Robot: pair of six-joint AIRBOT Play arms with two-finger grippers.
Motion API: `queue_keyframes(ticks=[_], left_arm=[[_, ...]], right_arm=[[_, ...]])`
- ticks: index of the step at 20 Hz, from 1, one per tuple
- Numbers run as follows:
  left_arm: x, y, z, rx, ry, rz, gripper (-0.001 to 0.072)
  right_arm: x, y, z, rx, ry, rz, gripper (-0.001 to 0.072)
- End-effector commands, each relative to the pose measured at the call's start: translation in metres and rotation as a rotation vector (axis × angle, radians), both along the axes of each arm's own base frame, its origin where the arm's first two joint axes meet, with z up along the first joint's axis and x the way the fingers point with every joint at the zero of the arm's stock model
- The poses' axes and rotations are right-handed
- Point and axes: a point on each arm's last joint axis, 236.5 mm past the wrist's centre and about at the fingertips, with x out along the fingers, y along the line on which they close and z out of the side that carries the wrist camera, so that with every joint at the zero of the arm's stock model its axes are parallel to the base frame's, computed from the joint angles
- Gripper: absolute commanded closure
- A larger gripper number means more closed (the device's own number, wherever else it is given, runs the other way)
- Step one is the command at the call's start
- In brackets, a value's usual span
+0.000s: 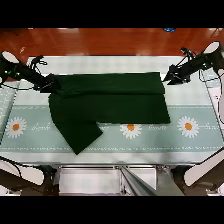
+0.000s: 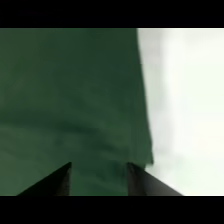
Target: Fold the shirts.
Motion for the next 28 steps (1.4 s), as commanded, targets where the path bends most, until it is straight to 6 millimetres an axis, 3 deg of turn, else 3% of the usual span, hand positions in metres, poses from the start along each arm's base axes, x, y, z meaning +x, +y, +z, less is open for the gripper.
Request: queue_keyframes(ticks=[1, 4, 7, 9, 11, 13, 17, 20, 23, 27, 28], left_arm=[[-0.029, 0.022, 0.014, 0.071, 0.103, 0.012, 0.0199], [-0.046, 0.043, 0.037, 0.101, 0.034, 0.065, 0.0199], [-0.094, 0.062, 0.023, 0.110, 0.020, 0.219, 0.0199], [-0.133, 0.042, 0.004, -0.014, 0.047, 0.318, 0.0199], [-0.152, 0.019, -0.012, -0.148, 0.065, 0.446, 0.0199], [-0.169, 0.008, -0.028, -0.181, 0.116, 0.487, 0.0199], [-0.186, -0.007, -0.041, -0.162, 0.166, 0.434, 0.0199], [-0.195, -0.003, -0.050, -0.097, 0.195, 0.413, 0.0199], [-0.196, -0.012, -0.054, -0.096, 0.198, 0.396, 0.0201], [-0.199, -0.043, -0.063, -0.070, 0.180, 0.296, 0.0201], [-0.197, -0.050, -0.064, -0.063, 0.165, 0.266, 0.0247]], right_arm=[[-0.023, -0.027, 0.025, -0.079, 0.050, 0.002, 0.0305], [-0.045, -0.071, 0.052, -0.210, 0.027, -0.063, 0.0305], [-0.063, -0.079, 0.063, -0.194, -0.066, -0.168, 0.0304], [-0.077, -0.065, 0.058, -0.144, -0.151, -0.207, 0.0304], [-0.091, -0.039, 0.050, -0.069, -0.219, -0.225, 0.0304], [-0.104, -0.012, 0.047, 0.030, -0.254, -0.230, 0.0304], [-0.123, 0.006, 0.043, 0.079, -0.254, -0.203, 0.0304], [-0.124, 0.007, 0.044, 0.087, -0.251, -0.202, 0.0304], [-0.123, 0.010, 0.047, 0.103, -0.254, -0.207, 0.0304], [-0.111, 0.026, 0.066, 0.205, -0.307, -0.226, 0.0304], [-0.111, 0.021, 0.066, 0.192, -0.309, -0.228, 0.0305]])
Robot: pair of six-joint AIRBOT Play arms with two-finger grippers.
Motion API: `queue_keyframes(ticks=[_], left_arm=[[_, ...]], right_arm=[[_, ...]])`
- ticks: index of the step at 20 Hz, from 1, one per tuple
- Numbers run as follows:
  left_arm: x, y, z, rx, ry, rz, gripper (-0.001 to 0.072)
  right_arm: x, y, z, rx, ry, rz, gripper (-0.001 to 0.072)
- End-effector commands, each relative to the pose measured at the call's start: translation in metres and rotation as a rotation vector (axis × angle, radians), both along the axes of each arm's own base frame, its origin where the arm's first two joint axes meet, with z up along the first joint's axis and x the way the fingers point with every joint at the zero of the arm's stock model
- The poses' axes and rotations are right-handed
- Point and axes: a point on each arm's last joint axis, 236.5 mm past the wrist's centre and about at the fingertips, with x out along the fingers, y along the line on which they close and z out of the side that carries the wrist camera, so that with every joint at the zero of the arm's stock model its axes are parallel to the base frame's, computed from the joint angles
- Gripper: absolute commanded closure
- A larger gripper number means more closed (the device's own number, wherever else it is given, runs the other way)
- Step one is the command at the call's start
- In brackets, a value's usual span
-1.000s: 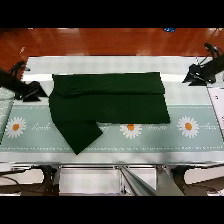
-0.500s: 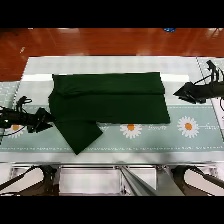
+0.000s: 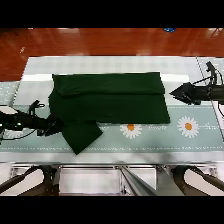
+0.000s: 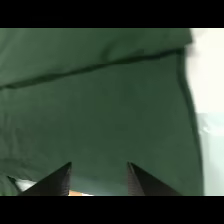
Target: Fold the shirts.
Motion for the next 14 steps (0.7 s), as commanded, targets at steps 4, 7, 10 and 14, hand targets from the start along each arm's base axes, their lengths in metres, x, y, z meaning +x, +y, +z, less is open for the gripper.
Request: queue_keyframes(ticks=[4, 7, 10, 14], left_arm=[[0.004, -0.032, -0.004, 0.043, -0.073, -0.169, 0.0693], [0.006, -0.032, -0.003, 0.045, -0.079, -0.171, 0.0693], [0.008, -0.031, -0.003, 0.049, -0.084, -0.164, 0.0693], [0.010, -0.030, -0.004, 0.055, -0.091, -0.159, 0.0693]], right_arm=[[-0.015, -0.054, -0.004, -0.008, 0.053, -0.136, 0.0305], [-0.071, -0.095, -0.055, -0.067, 0.280, -0.296, 0.0304], [-0.108, -0.066, -0.092, -0.001, 0.388, -0.251, 0.0305], [-0.120, -0.036, -0.112, 0.025, 0.442, -0.152, 0.0305]])
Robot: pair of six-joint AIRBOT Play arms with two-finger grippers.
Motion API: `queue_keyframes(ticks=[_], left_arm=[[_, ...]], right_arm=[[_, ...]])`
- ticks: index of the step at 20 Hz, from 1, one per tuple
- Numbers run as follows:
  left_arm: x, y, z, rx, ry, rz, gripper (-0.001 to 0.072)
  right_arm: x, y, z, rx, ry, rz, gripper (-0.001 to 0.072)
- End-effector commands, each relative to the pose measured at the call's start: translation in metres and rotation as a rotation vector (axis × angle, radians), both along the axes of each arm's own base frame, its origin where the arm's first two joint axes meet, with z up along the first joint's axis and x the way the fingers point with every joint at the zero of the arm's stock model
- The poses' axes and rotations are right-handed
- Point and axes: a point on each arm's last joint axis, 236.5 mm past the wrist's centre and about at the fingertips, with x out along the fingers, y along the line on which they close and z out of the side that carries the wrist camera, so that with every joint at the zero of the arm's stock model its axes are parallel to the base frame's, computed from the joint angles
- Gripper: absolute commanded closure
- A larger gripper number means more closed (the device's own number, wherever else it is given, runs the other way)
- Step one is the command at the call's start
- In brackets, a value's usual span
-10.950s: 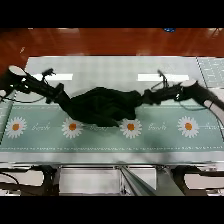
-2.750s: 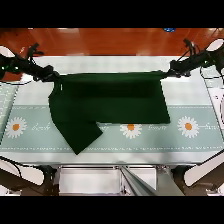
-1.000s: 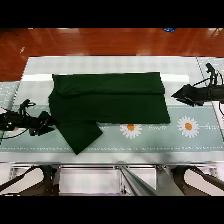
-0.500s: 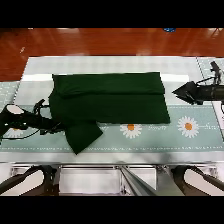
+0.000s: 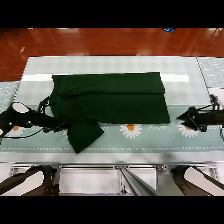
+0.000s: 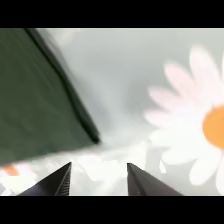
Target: Fold the shirts.
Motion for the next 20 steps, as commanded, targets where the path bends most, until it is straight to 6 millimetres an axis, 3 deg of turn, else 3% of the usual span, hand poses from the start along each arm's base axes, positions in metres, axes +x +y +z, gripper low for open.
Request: queue_keyframes(ticks=[1, 6, 10, 11, 12, 14, 17, 20], left_arm=[[0.002, 0.000, 0.000, 0.002, -0.006, 0.002, 0.0693], [0.005, -0.005, 0.003, -0.021, -0.011, 0.020, 0.0693], [0.008, -0.003, 0.002, -0.015, -0.023, 0.029, 0.0693], [0.010, -0.003, 0.002, -0.013, -0.028, 0.033, 0.0693], [0.010, -0.003, 0.002, -0.012, -0.030, 0.032, 0.0693], [0.015, 0.001, 0.010, -0.013, -0.055, -0.005, 0.0693], [0.051, 0.015, 0.035, 0.000, -0.153, 0.027, 0.0693], [0.107, 0.032, 0.065, 0.039, -0.311, 0.085, 0.0693]], right_arm=[[-0.006, 0.020, -0.020, 0.036, 0.025, 0.043, 0.0305], [0.015, 0.038, -0.040, 0.059, 0.038, 0.065, 0.0305], [0.053, 0.060, -0.033, 0.100, -0.044, 0.060, 0.0313], [0.059, 0.067, -0.029, 0.101, -0.065, 0.092, 0.0474], [0.062, 0.072, -0.024, 0.095, -0.097, 0.151, 0.0690], [0.063, 0.079, -0.009, 0.104, -0.123, 0.237, 0.0689], [0.079, 0.061, 0.016, 0.034, -0.180, 0.267, 0.0689], [0.113, 0.056, 0.035, -0.032, -0.278, 0.270, 0.0690]])
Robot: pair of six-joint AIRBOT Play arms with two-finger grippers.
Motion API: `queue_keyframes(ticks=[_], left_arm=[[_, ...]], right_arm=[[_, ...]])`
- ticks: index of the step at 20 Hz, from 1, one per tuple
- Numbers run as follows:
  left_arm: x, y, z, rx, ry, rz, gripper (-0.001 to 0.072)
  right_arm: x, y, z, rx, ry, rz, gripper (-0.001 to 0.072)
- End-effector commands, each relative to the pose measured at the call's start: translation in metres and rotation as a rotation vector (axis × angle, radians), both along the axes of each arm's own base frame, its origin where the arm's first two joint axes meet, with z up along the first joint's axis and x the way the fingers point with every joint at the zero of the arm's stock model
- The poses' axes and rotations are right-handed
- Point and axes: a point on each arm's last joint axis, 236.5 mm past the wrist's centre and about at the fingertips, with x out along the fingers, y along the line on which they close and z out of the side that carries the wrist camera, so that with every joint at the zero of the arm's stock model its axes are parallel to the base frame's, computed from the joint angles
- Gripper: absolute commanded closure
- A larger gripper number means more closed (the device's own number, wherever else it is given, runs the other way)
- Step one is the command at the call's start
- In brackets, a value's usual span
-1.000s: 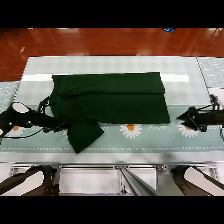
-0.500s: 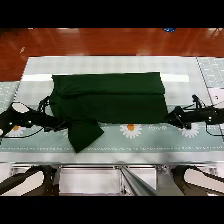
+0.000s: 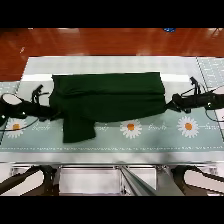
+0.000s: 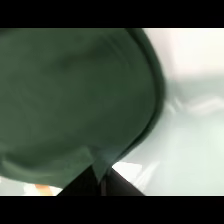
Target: Fold the shirts.
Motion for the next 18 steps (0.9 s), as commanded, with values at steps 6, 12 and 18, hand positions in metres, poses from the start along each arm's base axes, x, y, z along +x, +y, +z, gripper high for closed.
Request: queue_keyframes(ticks=[6, 12, 18], left_arm=[[0.128, 0.015, 0.043, -0.025, -0.226, 0.109, 0.0693], [0.192, 0.025, 0.032, -0.030, -0.251, 0.112, 0.0693], [0.243, 0.016, 0.030, -0.096, -0.293, 0.133, 0.0693]], right_arm=[[0.095, -0.002, 0.027, -0.098, -0.202, -0.019, 0.0689], [0.156, -0.010, 0.030, -0.076, -0.253, -0.051, 0.0689], [0.194, -0.004, 0.017, -0.034, -0.269, -0.059, 0.0689]])
